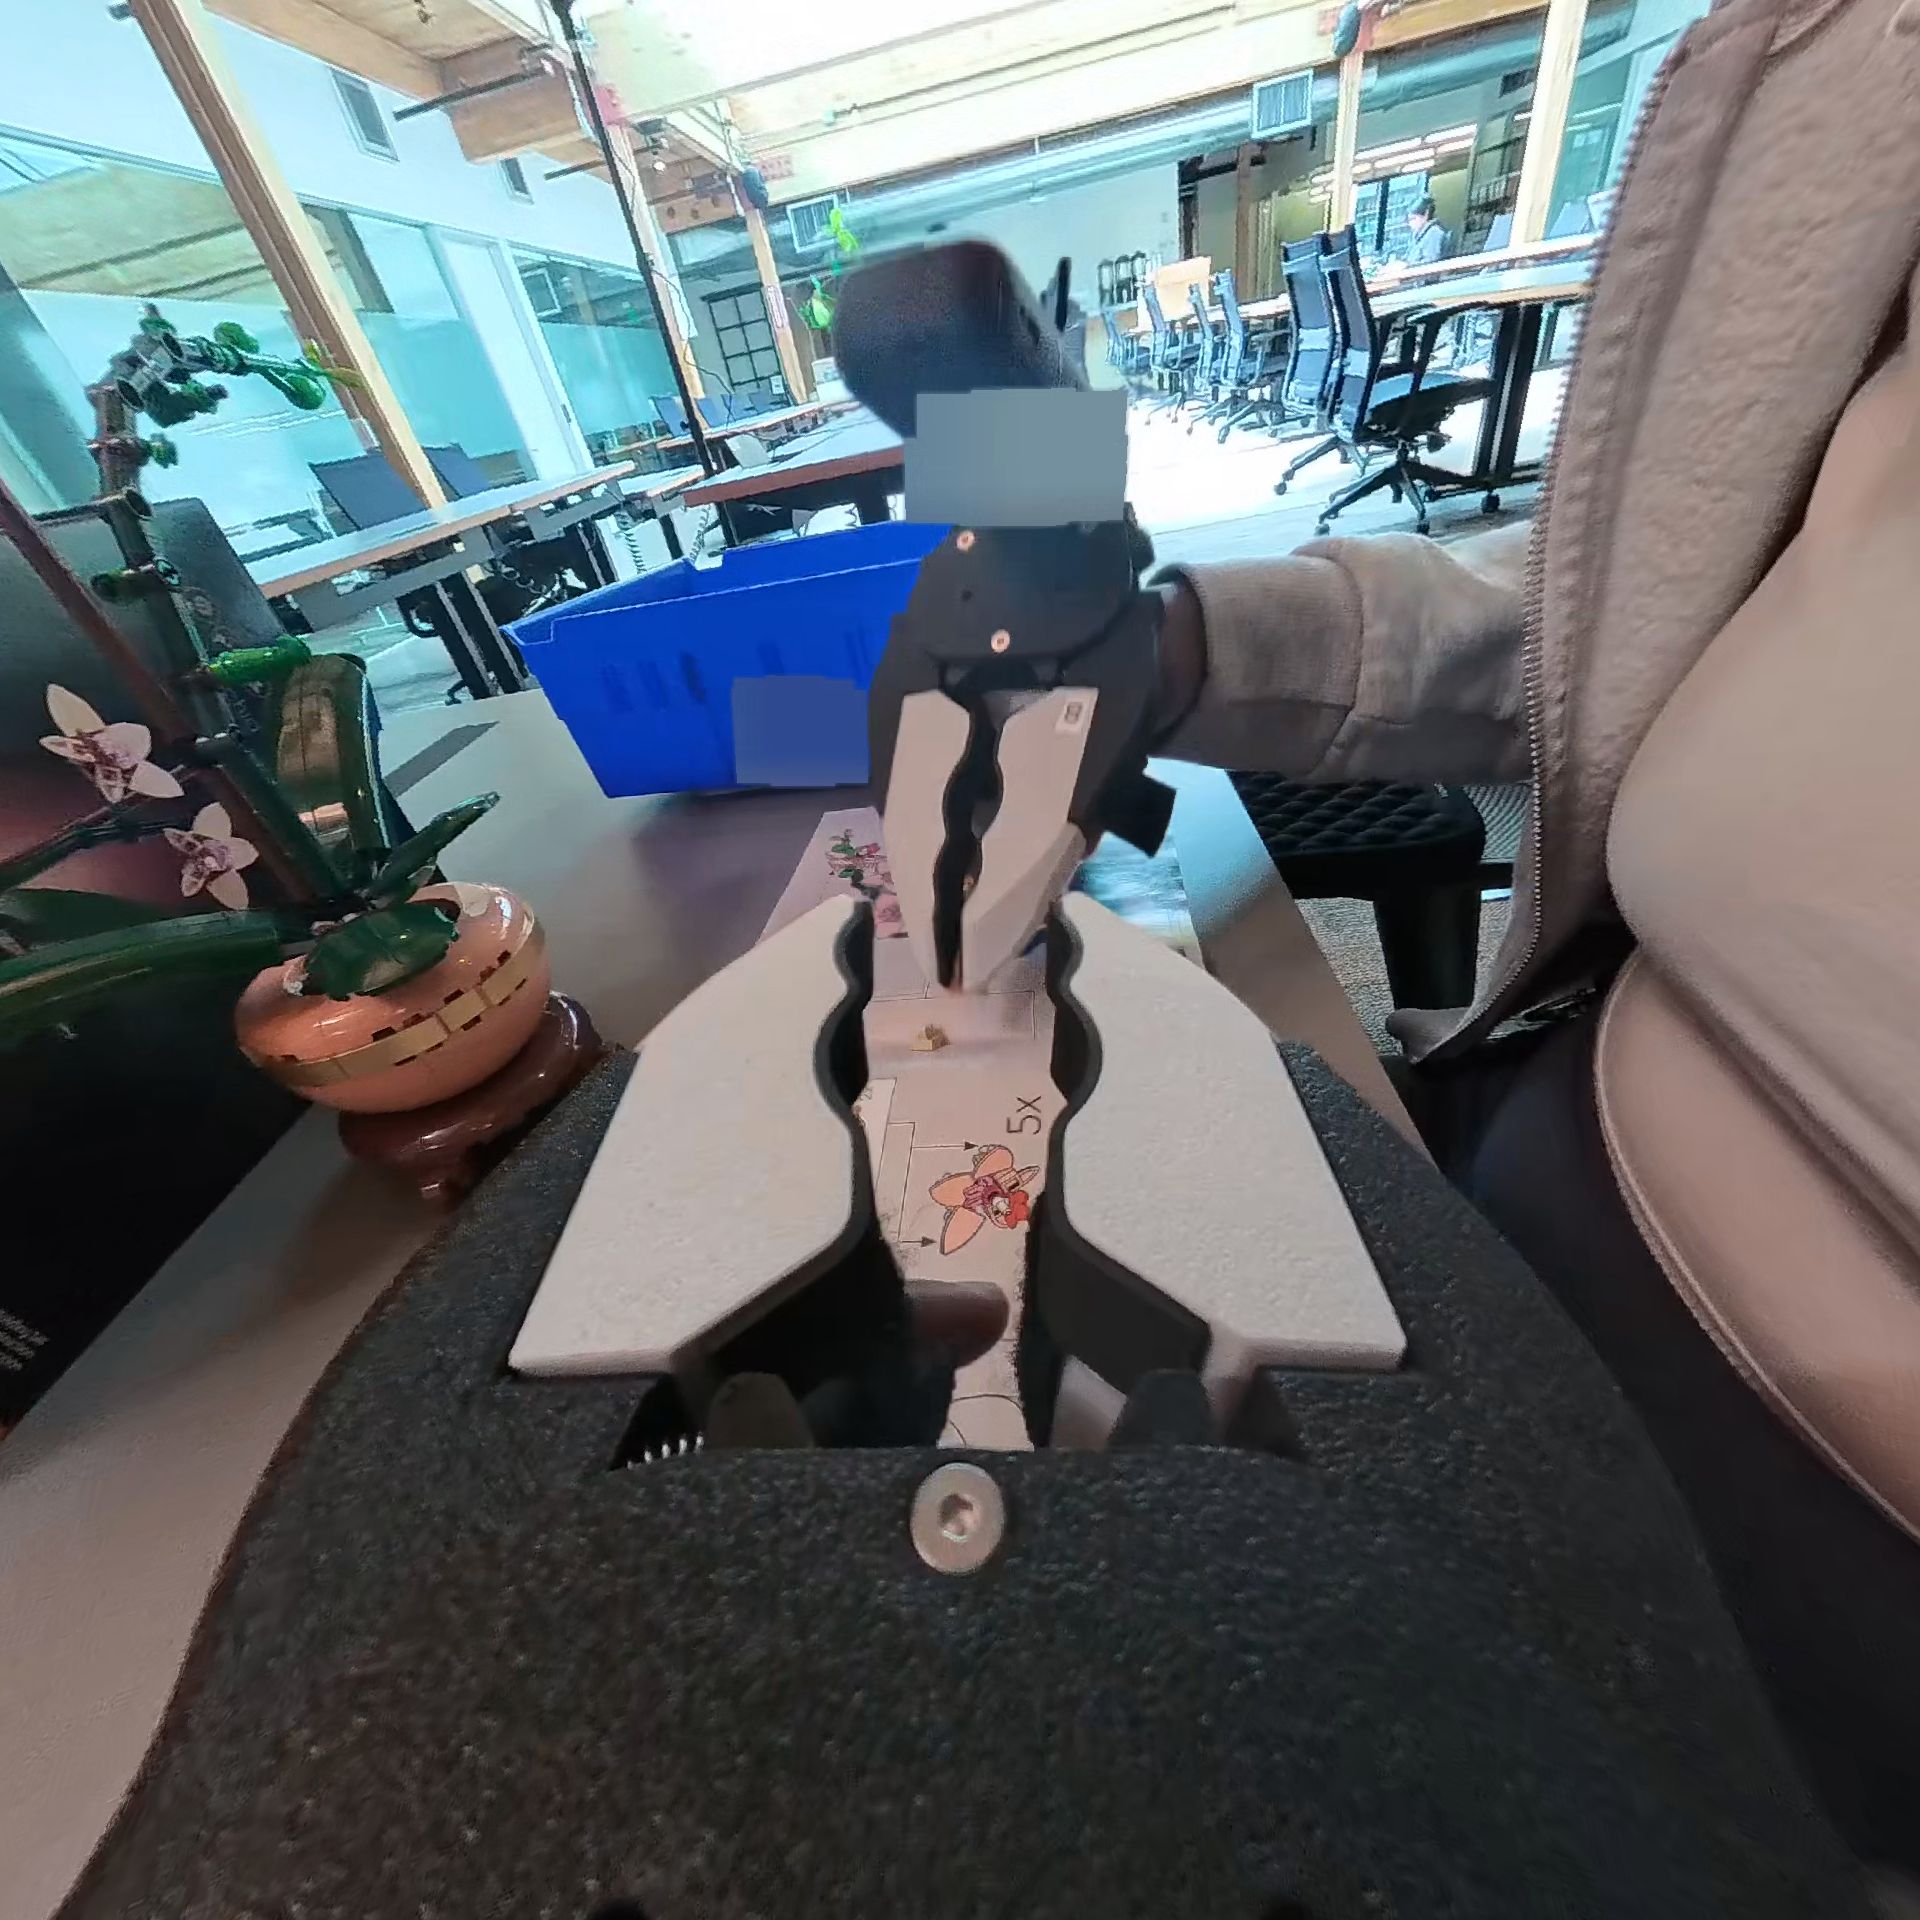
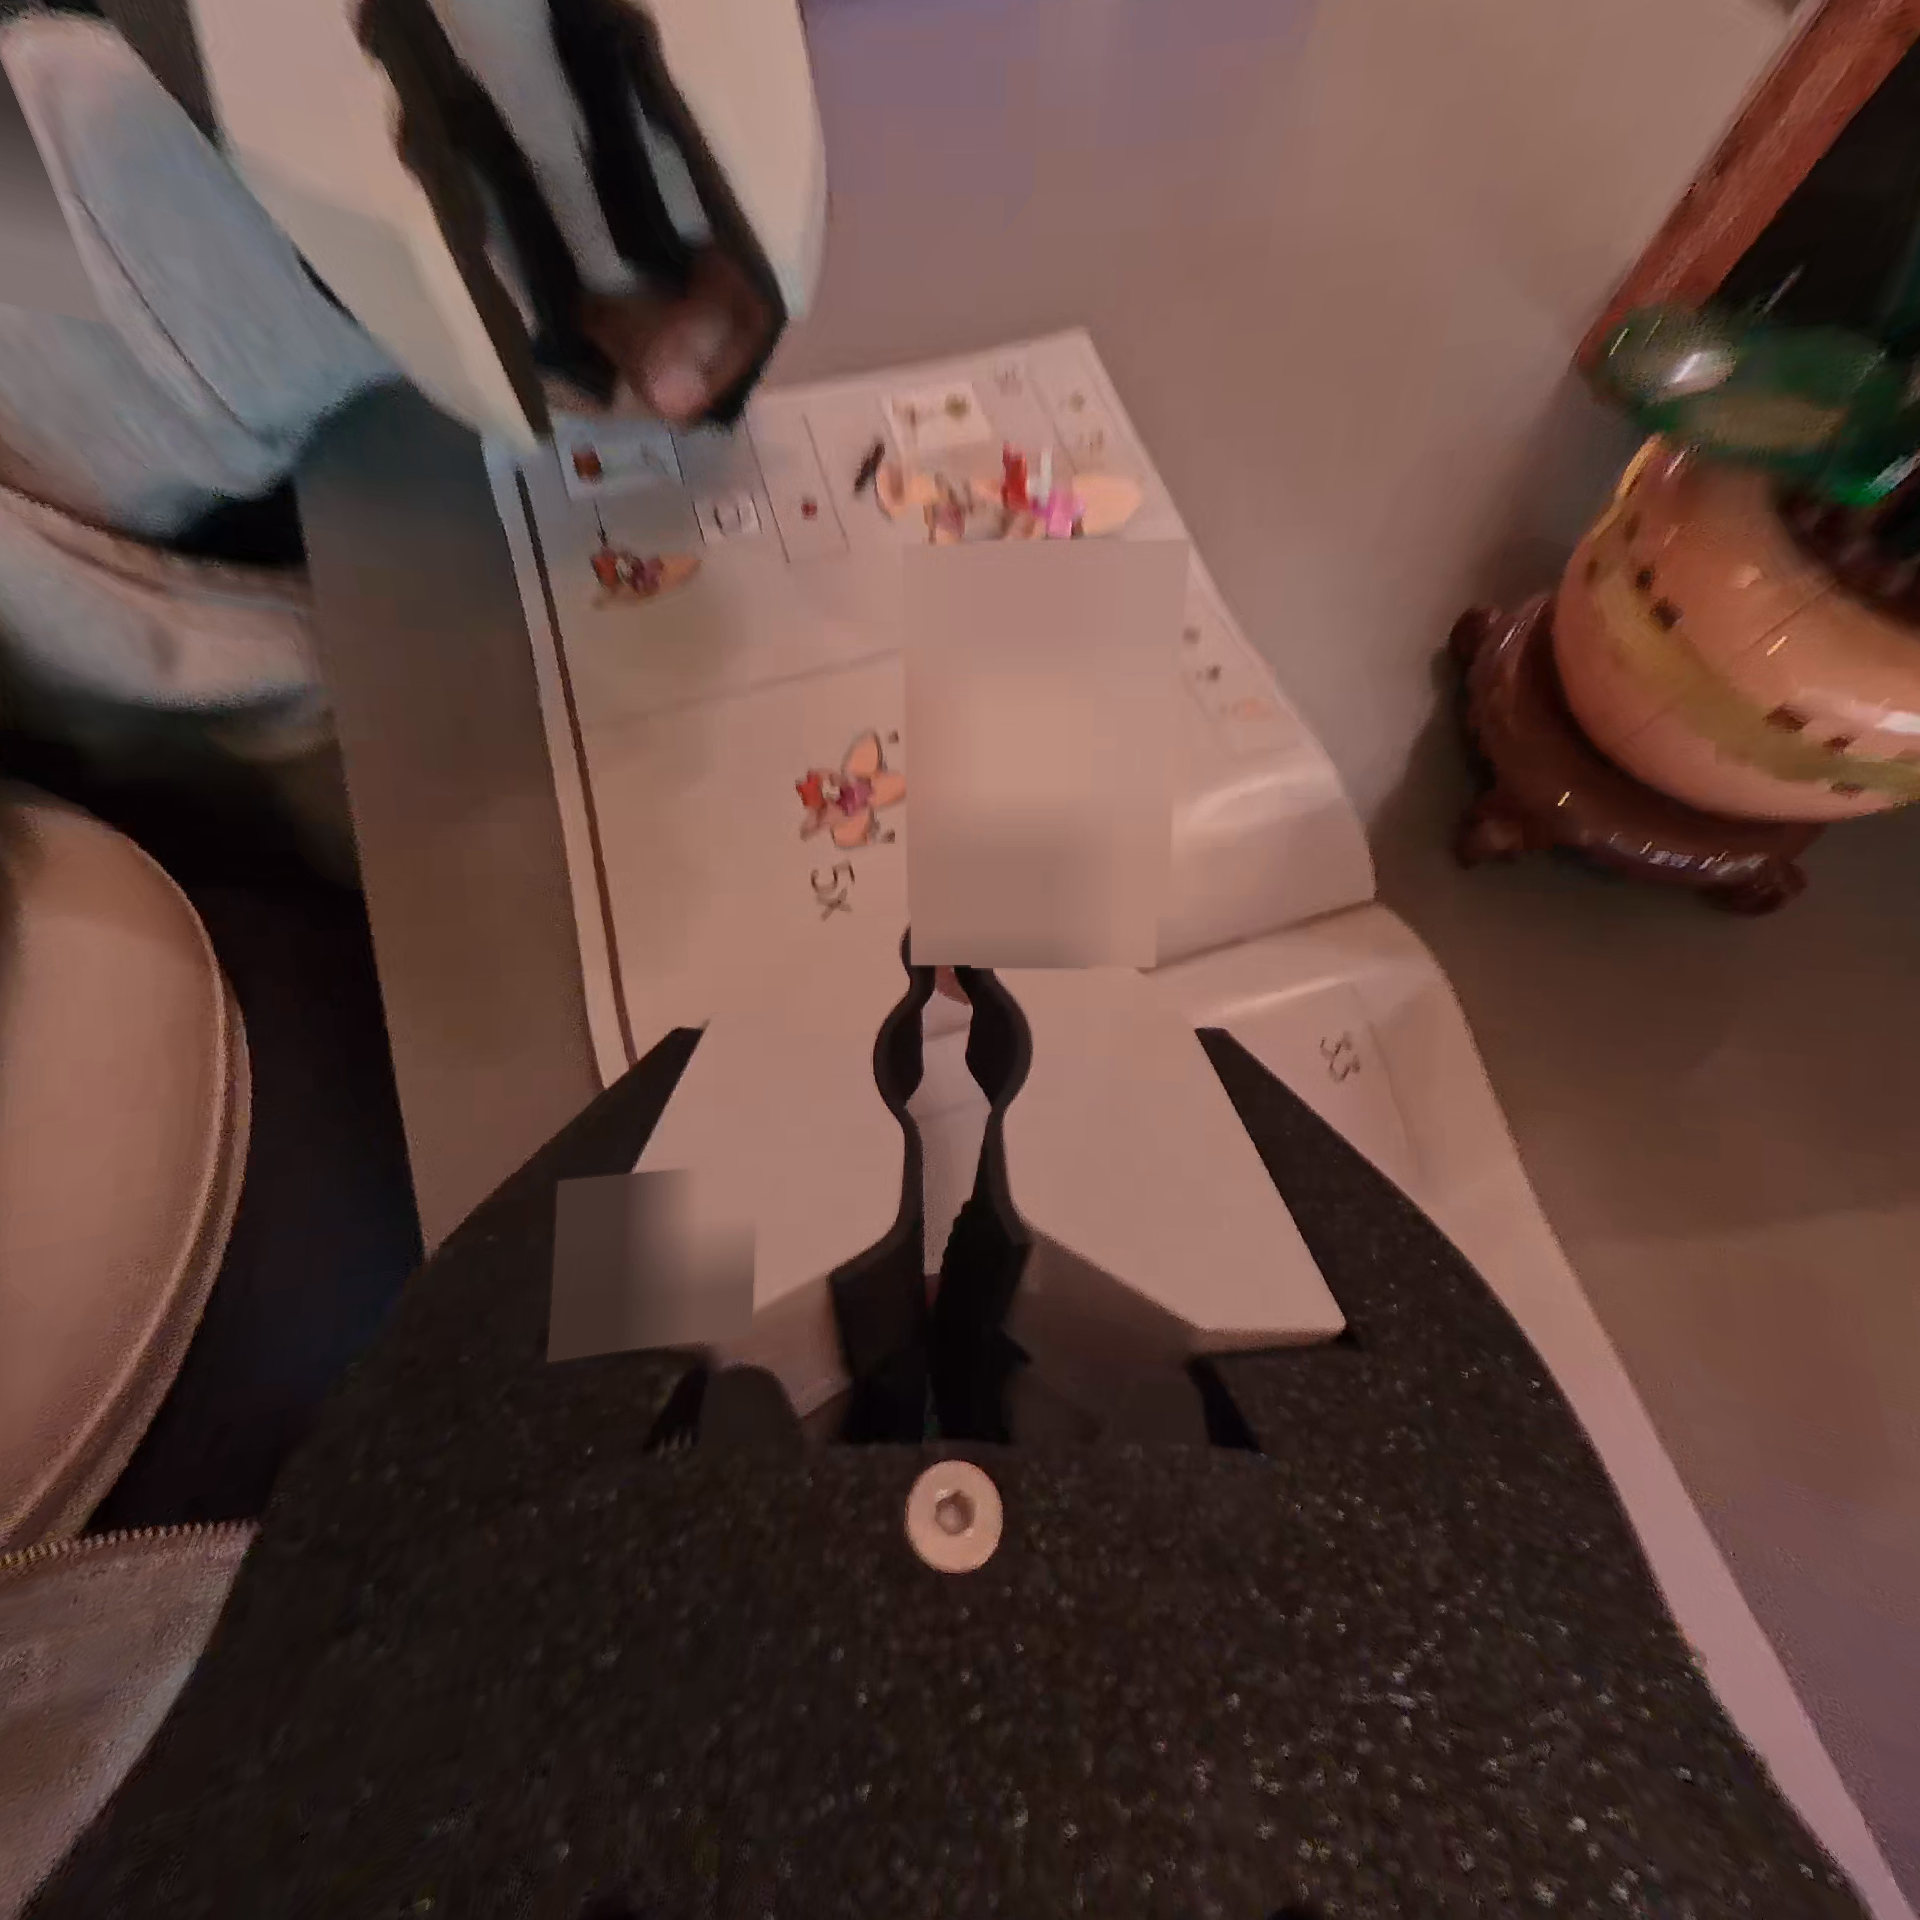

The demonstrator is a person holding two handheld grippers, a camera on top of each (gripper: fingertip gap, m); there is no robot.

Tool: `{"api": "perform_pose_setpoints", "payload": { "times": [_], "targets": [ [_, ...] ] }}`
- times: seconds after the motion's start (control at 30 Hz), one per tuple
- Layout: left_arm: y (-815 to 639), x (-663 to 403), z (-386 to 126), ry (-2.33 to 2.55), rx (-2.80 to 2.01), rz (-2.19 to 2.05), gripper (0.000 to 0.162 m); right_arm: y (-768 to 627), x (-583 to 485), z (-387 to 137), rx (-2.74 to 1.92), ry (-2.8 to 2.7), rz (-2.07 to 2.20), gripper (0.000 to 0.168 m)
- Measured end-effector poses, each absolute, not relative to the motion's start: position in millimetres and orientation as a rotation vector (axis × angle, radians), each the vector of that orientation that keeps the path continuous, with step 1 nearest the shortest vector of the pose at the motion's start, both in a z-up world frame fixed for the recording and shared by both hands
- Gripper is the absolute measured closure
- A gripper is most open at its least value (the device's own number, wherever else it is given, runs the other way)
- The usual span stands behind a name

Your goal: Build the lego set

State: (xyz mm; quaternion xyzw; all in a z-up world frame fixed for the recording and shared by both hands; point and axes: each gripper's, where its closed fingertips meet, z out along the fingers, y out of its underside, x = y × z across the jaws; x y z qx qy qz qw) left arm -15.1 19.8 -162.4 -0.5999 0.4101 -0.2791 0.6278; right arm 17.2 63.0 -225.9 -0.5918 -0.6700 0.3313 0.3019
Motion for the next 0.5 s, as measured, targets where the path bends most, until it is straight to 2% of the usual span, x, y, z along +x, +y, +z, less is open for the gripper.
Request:
{"api": "perform_pose_setpoints", "payload": {
  "times": [0.23,0.33,0.5],
  "targets": [
    [22.0,-15.6,-150.5,0.853,-1.341,-0.681,0.116,41.4,-6.1,-160.9,-1.364,-1.616,1.179,0.165],
    [20.6,-12.9,-147.4,0.841,-1.323,-0.701,0.118,27.3,-15.2,-150.3,-1.321,-1.596,1.305,0.166],
    [18.4,-5.8,-155.5,0.902,-1.351,-0.676,0.123,13.2,-22.1,-153.9,-1.288,-1.659,1.276,0.165]
  ]
}}
